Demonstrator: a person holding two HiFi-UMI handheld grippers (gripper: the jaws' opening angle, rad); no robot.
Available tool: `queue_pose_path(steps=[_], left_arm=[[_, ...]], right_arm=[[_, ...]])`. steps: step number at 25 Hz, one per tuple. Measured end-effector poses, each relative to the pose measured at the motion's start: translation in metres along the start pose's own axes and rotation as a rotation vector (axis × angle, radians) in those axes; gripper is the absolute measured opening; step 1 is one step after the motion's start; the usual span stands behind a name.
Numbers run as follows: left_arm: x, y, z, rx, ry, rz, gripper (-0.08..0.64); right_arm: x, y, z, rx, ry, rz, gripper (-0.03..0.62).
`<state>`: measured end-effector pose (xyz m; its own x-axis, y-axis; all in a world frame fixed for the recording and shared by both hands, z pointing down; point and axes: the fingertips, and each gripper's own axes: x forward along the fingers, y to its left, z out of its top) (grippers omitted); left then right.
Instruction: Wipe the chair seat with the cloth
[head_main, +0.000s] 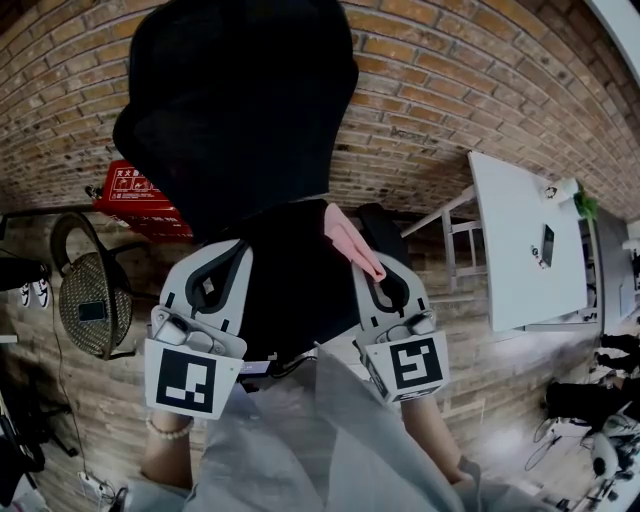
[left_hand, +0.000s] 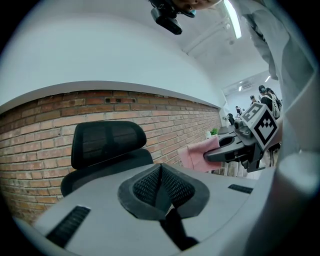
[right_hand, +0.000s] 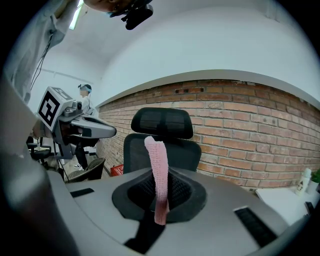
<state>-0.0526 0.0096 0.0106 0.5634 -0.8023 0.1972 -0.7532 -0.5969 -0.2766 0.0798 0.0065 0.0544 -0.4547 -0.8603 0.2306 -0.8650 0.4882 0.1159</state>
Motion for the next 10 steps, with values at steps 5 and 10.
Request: queue_pose_path(steps=[5,10], left_arm=[[-0.0028,-0.0001,0.001,-0.007,0.0,0.001,0.018],[-0.0066,-0.0014,-0.0017,-0.018,-0.003,0.003,0.018]], right_arm=[[-0.0013,0.001,-0.0003,-0.001,0.005,-0.001,0.052],[-0.0039,0.0051,-0.004,-0.005,0.009,0.001,0.052]])
